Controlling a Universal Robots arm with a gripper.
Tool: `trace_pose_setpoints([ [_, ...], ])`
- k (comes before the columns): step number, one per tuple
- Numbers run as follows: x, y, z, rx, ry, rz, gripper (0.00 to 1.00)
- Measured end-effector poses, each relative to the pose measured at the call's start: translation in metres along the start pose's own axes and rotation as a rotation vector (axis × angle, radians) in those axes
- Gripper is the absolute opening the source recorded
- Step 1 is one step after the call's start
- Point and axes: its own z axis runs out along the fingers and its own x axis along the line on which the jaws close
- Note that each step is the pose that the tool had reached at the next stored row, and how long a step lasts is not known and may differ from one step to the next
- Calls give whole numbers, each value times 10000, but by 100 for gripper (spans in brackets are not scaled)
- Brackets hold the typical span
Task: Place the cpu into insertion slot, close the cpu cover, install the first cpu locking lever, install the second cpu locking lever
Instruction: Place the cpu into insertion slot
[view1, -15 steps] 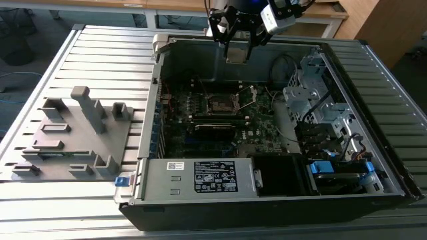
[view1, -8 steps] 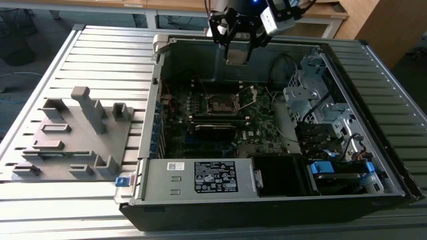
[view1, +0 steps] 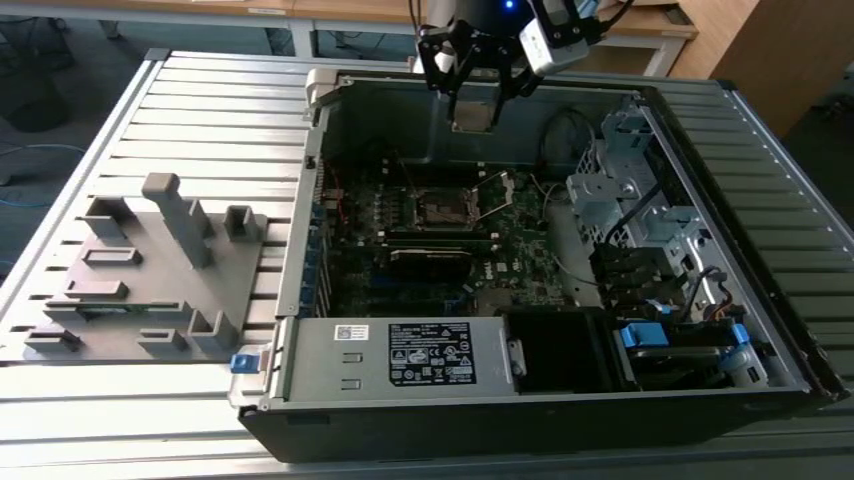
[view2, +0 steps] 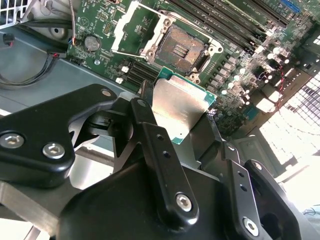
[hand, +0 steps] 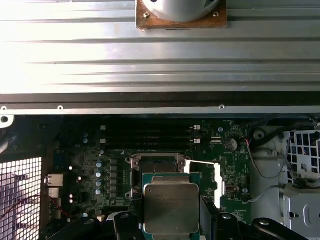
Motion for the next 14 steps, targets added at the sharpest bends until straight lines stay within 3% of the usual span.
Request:
trace_pose_setpoints([
  [14,0,-8,84,1,-3,0,54],
])
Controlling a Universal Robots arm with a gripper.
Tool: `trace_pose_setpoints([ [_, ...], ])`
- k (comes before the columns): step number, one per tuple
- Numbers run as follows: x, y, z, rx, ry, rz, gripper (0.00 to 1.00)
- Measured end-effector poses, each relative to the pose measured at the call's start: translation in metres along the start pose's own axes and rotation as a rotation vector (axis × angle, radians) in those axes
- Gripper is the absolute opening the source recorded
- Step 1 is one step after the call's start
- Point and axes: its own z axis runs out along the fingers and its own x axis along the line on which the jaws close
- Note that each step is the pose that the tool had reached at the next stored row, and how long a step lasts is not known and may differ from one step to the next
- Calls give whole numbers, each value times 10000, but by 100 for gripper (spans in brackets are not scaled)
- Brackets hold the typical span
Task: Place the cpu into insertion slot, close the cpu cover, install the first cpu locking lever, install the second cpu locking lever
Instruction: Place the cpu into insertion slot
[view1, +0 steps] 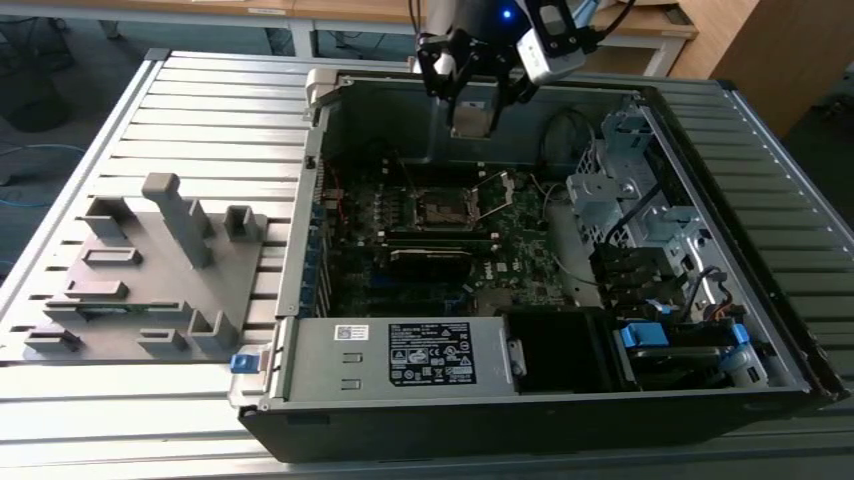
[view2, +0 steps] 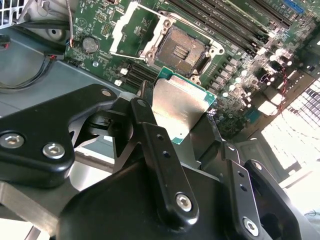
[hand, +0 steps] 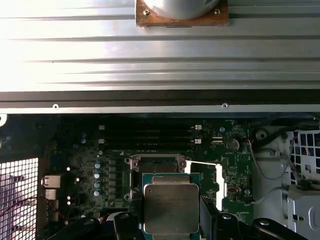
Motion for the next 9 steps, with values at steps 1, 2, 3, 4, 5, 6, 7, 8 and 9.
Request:
trace_pose_setpoints([
  [1,0,-1,7,1,0,0,54],
  [2,0,-1,15,1,-1,0,54],
  [3,1,-2,23,0,-3,0,54],
  [4,1,-3,31,1,-3,0,54],
  [5,1,-4,38,1,-4,-1,54],
  [6,2,-4,45,0,-5,-1,54],
  [7,4,-5,54,0,-8,1,54],
  [8,5,-6,62,0,-10,1,54],
  [9,5,-6,70,0,-12,-1,54],
])
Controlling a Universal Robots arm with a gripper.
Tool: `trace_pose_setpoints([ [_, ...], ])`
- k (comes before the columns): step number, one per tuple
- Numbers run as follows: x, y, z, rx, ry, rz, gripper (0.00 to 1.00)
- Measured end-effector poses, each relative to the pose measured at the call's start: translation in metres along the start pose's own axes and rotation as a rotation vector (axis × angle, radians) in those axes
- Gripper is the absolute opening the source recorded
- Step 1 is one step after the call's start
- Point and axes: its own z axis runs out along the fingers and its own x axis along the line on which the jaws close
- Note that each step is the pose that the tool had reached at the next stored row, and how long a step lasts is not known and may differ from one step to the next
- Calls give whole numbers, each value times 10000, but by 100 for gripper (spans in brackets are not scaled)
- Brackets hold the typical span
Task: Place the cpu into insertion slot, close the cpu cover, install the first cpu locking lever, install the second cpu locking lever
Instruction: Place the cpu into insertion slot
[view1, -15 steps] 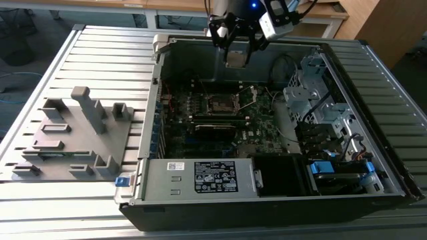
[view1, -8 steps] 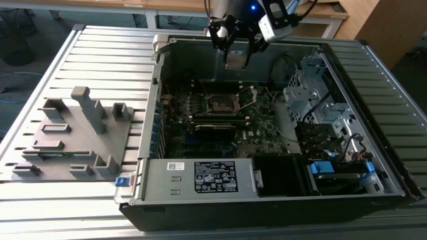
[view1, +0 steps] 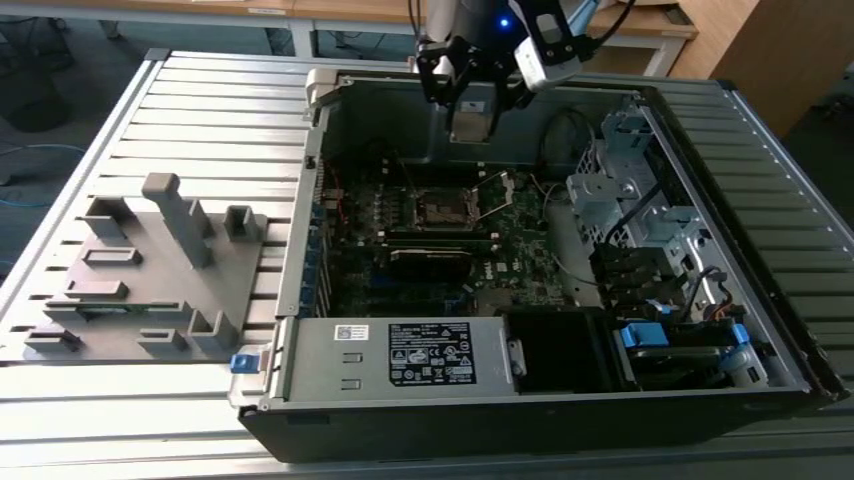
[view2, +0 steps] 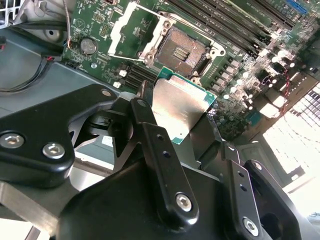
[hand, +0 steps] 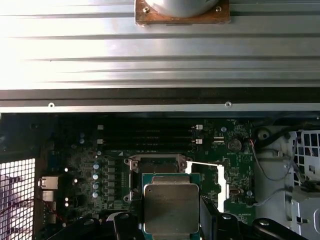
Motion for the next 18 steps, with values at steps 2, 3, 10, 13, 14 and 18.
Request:
trace_pose_setpoints([
  [2,3,-1,16,0,-5,0,54],
  [3,6,-2,23,0,-11,0,54],
  [10,11,-4,38,0,-22,-2,54],
  [13,10,-4,44,-3,-23,-2,54],
  [14,10,-4,47,-2,-25,-3,54],
  [18,11,-5,53,2,-27,-3,54],
])
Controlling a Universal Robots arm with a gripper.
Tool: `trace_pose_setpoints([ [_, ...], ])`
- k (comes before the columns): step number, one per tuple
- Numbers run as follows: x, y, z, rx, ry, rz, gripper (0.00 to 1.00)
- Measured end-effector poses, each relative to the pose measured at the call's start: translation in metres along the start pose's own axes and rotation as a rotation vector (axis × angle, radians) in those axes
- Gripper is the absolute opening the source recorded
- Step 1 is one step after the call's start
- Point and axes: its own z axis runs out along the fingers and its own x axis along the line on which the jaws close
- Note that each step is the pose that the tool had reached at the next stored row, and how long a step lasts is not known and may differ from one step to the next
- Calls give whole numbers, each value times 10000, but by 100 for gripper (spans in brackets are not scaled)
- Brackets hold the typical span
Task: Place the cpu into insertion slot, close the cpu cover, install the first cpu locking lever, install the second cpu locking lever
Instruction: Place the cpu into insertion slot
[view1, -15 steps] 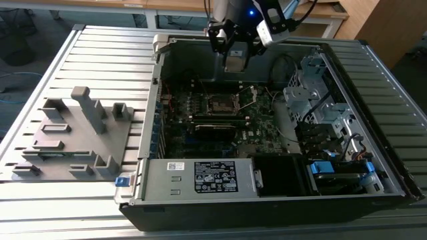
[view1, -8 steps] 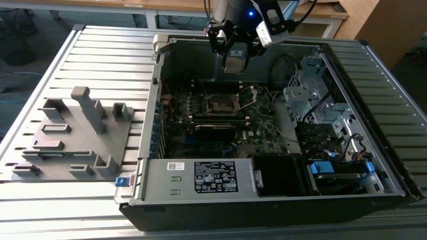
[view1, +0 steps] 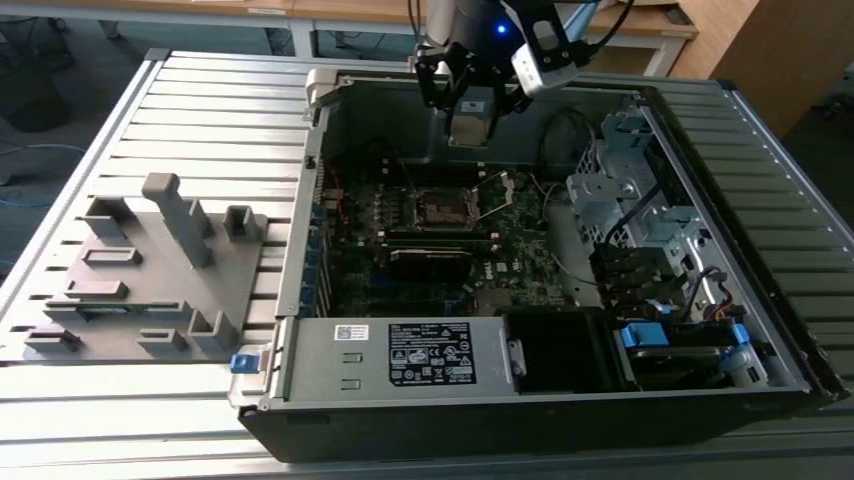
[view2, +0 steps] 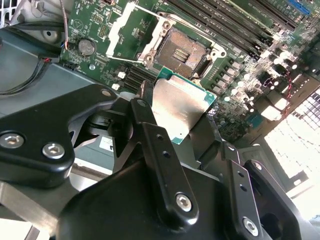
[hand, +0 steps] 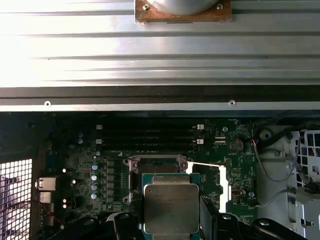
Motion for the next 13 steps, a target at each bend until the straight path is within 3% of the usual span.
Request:
trace_pose_setpoints([
  [13,0,-3,35,-7,-3,0,54],
])
